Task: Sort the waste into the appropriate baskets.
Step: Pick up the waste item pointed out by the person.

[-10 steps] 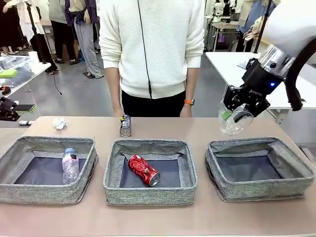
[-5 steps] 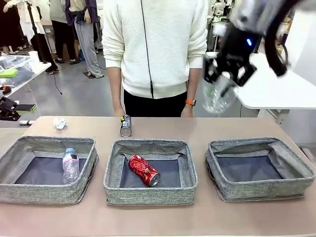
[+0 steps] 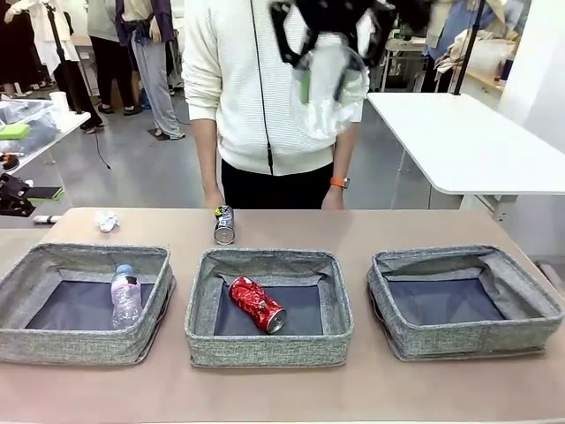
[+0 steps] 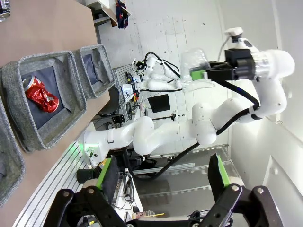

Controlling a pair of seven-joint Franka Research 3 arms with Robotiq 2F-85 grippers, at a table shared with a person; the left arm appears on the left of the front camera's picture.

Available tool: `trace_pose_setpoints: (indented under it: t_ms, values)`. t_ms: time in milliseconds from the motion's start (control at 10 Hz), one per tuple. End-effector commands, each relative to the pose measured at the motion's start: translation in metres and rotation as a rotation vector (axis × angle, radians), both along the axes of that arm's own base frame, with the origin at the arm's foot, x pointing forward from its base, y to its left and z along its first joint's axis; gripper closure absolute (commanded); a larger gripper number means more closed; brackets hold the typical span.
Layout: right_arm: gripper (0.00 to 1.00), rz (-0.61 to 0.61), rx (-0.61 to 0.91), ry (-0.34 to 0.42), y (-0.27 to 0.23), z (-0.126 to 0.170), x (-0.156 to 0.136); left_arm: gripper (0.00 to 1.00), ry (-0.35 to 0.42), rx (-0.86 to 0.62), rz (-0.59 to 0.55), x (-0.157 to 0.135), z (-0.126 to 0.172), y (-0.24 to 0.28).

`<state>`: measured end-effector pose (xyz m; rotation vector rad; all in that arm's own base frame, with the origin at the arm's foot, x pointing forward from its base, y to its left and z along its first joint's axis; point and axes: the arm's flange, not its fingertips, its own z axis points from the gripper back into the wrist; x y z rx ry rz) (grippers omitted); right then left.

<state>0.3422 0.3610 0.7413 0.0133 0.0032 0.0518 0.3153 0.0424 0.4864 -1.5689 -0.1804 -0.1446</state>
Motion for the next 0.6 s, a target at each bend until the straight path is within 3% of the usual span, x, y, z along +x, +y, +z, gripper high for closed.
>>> trace_pose_setpoints:
  t_ms: [0, 400, 500]
  values:
    - [0.59, -0.002, -0.1, -0.086, 0.039, 0.033, -0.003, 0.02, -0.02, -0.007, -0.006, -0.002, 0.001, 0.0]
    - [0.59, 0.012, -0.12, -0.111, 0.037, 0.037, -0.006, 0.02, -0.02, -0.007, -0.006, -0.002, 0.001, 0.0]
    - [0.59, 0.036, -0.091, -0.111, 0.034, 0.024, -0.018, 0.02, -0.02, -0.007, -0.006, -0.002, 0.001, 0.0]
